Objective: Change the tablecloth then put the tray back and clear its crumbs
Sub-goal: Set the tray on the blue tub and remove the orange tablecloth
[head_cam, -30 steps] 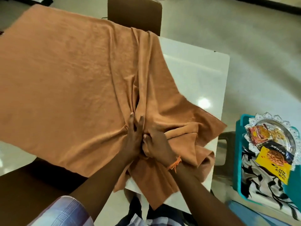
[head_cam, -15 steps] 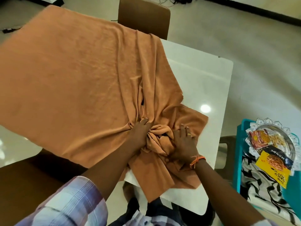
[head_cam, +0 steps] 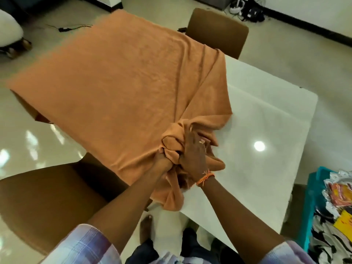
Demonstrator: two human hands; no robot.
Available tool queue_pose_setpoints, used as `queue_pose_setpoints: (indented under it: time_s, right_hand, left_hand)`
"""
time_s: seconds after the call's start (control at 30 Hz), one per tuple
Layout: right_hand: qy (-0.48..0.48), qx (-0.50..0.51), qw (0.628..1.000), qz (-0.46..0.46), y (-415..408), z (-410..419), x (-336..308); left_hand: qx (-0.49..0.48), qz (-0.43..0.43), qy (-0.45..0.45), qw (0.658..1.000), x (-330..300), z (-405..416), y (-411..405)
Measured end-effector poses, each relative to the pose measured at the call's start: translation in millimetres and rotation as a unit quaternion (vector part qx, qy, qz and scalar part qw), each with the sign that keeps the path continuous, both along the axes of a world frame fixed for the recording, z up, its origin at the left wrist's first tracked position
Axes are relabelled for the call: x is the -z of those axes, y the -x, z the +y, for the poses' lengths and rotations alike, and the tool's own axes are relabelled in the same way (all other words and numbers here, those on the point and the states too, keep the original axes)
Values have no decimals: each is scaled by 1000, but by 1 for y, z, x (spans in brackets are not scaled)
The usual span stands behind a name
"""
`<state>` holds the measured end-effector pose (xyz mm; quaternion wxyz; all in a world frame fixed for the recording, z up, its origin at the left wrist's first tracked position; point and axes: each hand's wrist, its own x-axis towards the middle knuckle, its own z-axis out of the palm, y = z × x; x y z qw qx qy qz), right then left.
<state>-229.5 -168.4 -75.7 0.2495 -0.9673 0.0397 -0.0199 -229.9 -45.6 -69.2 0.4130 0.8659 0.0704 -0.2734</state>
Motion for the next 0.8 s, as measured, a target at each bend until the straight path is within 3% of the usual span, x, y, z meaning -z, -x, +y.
queue_pose_setpoints:
  time_s: [0.07, 0.13, 0.23, 0.3, 0.37, 0.4, 0.47, 0.5, 0.6, 0.7, 0.8]
  right_hand:
    - [145, -79, 979, 117, 12, 16, 21]
    - [162, -91, 966, 181, 20, 27, 33]
    - [82, -50, 962, 254, 14, 35, 29]
    - [-18, -22, 941, 336, 6, 40, 20]
    - [-75, -16, 922, 381, 7, 39, 18]
    - [-40, -21, 927, 373, 12, 41, 22]
    - [141, -31, 942, 304, 28, 54, 31]
    - [182, -7, 946, 270, 31, 62, 33]
    - [137, 70, 972, 179, 21, 86, 34]
    - [69, 120, 979, 146, -3, 106, 27]
    - [-81, 262, 957, 91, -32, 129, 14]
  left_hand:
    - [61, -42, -83, 994, 7, 43, -1]
    - [136, -42, -182, 973, 21, 101, -2]
    - [129, 10, -277, 952, 35, 167, -6]
    - [137, 69, -259, 954, 40, 203, -8]
    - [171, 53, -265, 947, 45, 218, -12]
    - [186, 35, -280, 941, 46, 218, -13]
    - [202, -34, -312, 928, 48, 210, -15]
    - [209, -82, -323, 919, 49, 204, -16]
    - [183, -182, -269, 928, 45, 192, -24]
    - [157, -197, -226, 941, 42, 186, -23]
    - [104, -145, -98, 979, 37, 175, -33]
